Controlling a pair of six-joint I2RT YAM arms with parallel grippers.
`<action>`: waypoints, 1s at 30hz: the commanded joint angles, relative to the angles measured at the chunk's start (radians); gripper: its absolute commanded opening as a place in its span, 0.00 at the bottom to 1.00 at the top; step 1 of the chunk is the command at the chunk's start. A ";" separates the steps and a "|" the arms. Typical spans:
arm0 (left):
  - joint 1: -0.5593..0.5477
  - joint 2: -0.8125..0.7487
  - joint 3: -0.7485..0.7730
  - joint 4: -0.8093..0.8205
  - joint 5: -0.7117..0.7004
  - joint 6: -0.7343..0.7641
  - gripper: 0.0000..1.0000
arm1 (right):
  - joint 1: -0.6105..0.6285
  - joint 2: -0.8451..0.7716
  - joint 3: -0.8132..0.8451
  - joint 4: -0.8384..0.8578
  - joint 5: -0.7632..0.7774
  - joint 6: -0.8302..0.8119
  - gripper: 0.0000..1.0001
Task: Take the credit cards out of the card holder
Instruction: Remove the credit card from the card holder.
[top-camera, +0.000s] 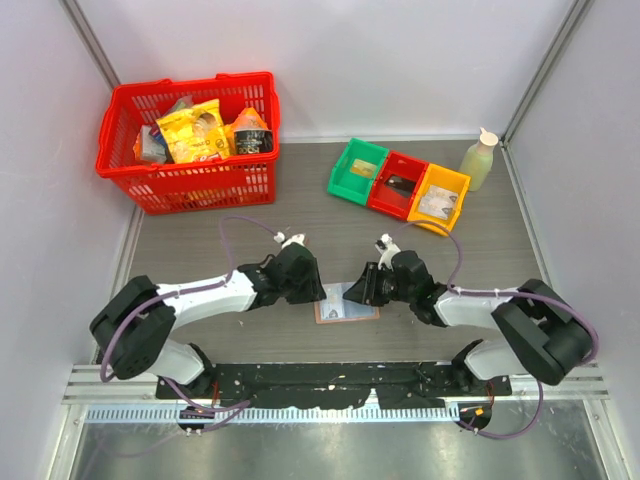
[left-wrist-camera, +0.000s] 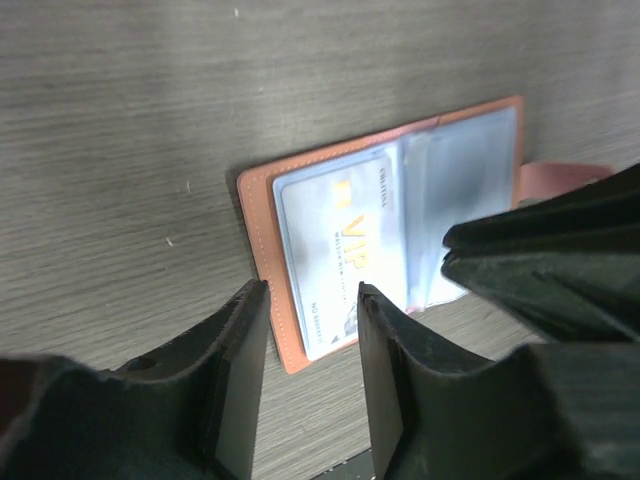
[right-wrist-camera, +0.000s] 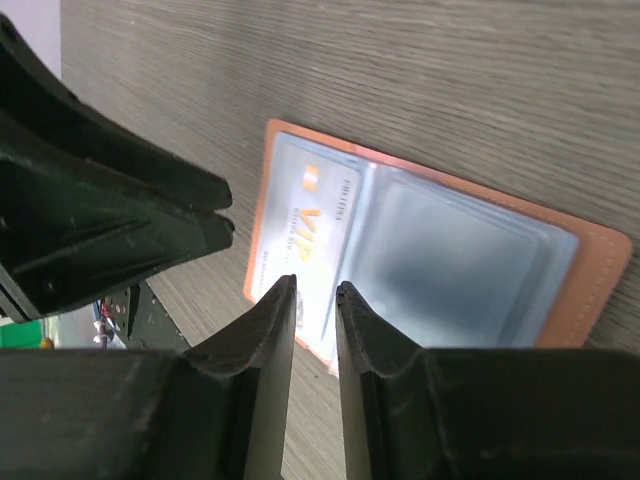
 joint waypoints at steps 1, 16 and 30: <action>-0.038 0.048 0.039 -0.014 0.008 0.012 0.41 | -0.043 0.067 -0.045 0.188 -0.097 0.073 0.27; -0.057 0.117 -0.009 0.005 -0.023 -0.051 0.13 | -0.102 0.235 -0.090 0.390 -0.209 0.151 0.24; -0.078 0.126 -0.007 0.008 -0.033 -0.063 0.11 | -0.102 0.312 -0.065 0.465 -0.252 0.173 0.21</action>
